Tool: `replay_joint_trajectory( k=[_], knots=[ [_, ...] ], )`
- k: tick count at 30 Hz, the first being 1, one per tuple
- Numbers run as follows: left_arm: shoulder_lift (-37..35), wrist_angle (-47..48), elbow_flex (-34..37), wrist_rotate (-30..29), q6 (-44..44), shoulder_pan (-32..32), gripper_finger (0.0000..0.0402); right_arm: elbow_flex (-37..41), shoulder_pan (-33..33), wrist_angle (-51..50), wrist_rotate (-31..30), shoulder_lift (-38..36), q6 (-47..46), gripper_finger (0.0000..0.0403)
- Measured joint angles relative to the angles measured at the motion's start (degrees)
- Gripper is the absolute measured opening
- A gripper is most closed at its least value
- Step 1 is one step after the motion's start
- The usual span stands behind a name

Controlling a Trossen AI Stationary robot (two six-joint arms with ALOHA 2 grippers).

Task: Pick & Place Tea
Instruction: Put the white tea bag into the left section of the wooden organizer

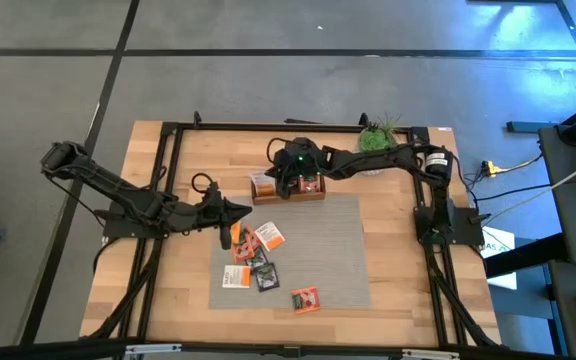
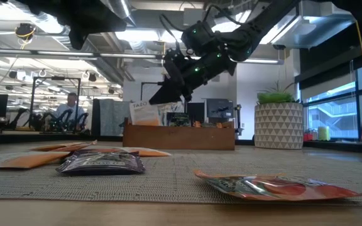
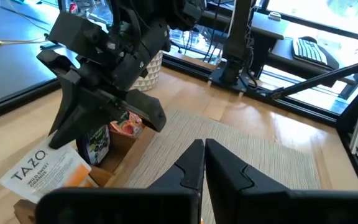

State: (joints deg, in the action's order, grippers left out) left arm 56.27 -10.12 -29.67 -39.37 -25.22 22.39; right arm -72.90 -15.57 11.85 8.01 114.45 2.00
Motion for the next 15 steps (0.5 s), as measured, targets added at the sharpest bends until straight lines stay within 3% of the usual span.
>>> replay_joint_trajectory(
  k=[7,13,15],
  knots=[
    [0.0,0.0,0.0,0.0,0.0,0.0,0.0009,0.0,0.0,-0.1,-0.1,0.0,0.2,0.008],
    [0.0,0.0,0.0,0.1,-0.3,0.0,0.001,0.0,0.0,-1.3,-6.8,-0.6,-1.9,0.0144],
    [0.3,-0.1,0.0,1.3,-1.0,0.0,0.0011,0.0,0.0,-1.8,-6.3,-1.6,-2.3,0.0156]
  ],
)
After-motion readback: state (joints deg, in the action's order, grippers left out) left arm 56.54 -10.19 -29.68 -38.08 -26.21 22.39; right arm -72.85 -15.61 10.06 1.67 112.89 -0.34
